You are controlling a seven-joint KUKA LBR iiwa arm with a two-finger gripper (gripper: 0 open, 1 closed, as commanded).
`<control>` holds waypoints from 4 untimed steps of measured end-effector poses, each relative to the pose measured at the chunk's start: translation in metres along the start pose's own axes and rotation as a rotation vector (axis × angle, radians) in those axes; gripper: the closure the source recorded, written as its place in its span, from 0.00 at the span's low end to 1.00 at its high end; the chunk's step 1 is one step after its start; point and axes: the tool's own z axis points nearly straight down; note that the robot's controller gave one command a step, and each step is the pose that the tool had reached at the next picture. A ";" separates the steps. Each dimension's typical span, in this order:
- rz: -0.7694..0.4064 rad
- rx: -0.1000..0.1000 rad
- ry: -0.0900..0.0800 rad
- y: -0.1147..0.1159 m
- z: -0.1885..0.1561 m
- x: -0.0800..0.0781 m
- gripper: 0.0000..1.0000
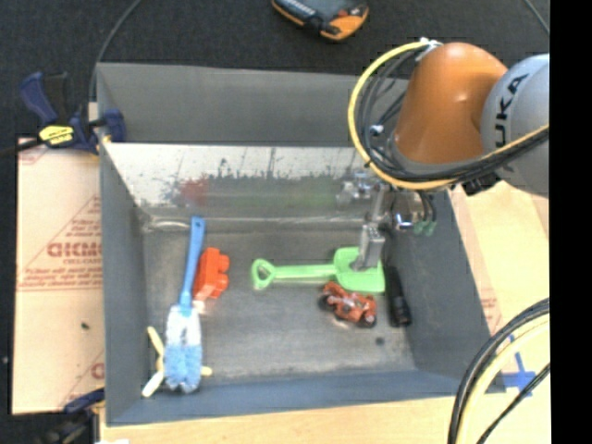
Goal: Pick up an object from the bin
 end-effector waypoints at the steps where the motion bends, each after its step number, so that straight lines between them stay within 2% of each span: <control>1: -0.001 0.001 -0.008 0.000 -0.004 -0.002 0.00; 2: 0.023 -0.001 -0.011 0.043 0.127 0.027 0.00; 3: 0.057 0.000 -0.013 0.043 0.074 0.030 0.00; 4: 0.028 -0.001 -0.009 0.043 0.143 0.029 0.00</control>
Offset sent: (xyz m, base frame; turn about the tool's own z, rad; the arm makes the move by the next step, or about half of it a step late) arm -0.0318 0.0464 -0.1367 0.0256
